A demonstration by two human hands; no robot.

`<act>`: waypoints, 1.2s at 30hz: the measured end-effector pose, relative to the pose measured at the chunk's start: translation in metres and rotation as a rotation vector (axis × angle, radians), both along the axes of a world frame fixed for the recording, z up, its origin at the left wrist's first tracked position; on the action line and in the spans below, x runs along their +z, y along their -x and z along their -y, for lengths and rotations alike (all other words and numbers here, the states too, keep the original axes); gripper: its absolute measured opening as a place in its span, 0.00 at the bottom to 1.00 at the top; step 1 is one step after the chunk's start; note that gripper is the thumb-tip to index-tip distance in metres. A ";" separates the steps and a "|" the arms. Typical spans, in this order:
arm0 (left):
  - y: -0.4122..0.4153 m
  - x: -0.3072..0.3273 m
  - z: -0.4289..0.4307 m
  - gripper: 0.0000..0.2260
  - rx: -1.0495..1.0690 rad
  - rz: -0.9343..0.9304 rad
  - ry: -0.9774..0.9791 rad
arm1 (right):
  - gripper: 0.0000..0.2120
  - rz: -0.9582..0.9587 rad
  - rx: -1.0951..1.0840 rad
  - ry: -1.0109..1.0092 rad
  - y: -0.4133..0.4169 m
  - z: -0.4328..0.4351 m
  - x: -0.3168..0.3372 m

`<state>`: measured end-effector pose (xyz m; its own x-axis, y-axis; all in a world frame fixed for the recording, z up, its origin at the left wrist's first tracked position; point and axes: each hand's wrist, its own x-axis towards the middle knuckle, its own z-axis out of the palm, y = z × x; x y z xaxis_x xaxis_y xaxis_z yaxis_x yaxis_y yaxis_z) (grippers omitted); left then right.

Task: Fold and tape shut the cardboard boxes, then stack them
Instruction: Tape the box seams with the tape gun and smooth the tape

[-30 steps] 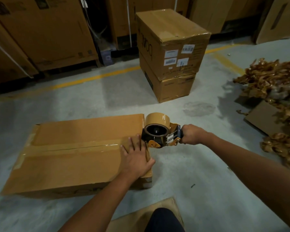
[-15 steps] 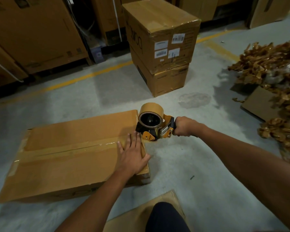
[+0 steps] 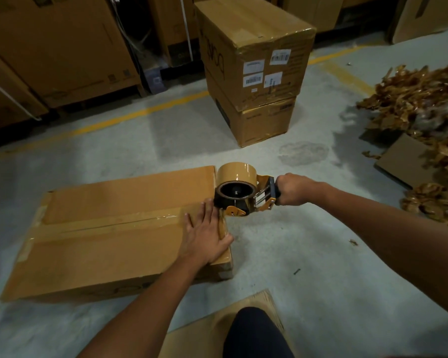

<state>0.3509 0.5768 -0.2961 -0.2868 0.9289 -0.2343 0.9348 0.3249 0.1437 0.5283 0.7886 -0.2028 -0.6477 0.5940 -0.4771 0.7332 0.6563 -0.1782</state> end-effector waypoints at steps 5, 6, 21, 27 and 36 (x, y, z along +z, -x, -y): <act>0.003 0.001 0.001 0.42 -0.019 0.006 -0.016 | 0.11 0.076 0.096 -0.106 0.023 0.004 0.019; 0.004 0.000 0.001 0.43 -0.021 0.011 -0.019 | 0.11 0.093 0.107 -0.120 0.026 0.005 0.022; 0.002 -0.002 -0.001 0.43 0.039 0.053 -0.087 | 0.05 0.168 0.232 -0.203 0.041 0.014 0.036; -0.003 0.006 -0.008 0.42 0.049 0.081 -0.039 | 0.06 0.161 0.190 -0.211 0.032 0.018 0.033; -0.011 0.012 -0.018 0.33 -0.038 0.061 0.095 | 0.13 0.242 0.084 -0.189 0.001 0.007 0.006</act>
